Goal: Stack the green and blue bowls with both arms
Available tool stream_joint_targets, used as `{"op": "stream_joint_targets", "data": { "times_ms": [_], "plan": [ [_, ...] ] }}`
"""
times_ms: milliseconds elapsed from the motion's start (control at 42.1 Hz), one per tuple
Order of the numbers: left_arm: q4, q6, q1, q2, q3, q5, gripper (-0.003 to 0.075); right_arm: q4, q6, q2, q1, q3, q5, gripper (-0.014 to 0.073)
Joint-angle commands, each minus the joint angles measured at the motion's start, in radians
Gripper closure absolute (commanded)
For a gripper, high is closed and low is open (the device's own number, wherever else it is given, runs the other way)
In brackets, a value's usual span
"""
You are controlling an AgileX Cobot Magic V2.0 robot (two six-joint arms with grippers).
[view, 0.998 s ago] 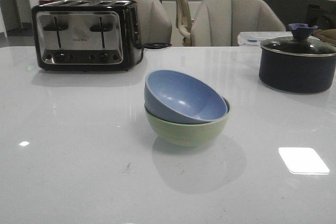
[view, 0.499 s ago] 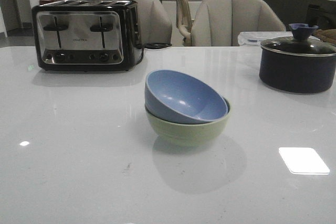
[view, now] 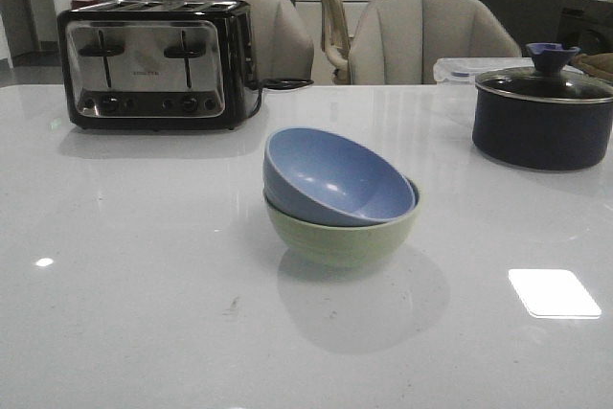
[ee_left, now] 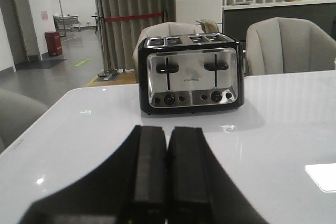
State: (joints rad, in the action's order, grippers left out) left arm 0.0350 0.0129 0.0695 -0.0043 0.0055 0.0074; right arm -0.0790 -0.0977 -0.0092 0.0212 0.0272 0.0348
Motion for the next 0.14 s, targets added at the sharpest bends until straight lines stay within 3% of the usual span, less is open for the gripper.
{"op": "stream_joint_targets", "data": {
  "times_ms": [0,119],
  "plan": [
    [-0.008,-0.013,-0.002,-0.021,0.019,-0.088,0.0619,-0.011,-0.001,-0.022,-0.005,0.000,-0.088,0.0552],
    [-0.008,-0.013,-0.002,-0.021,0.019,-0.088,0.0620,-0.011,-0.001,-0.022,-0.005,0.000,-0.088,0.0552]
  ]
}}
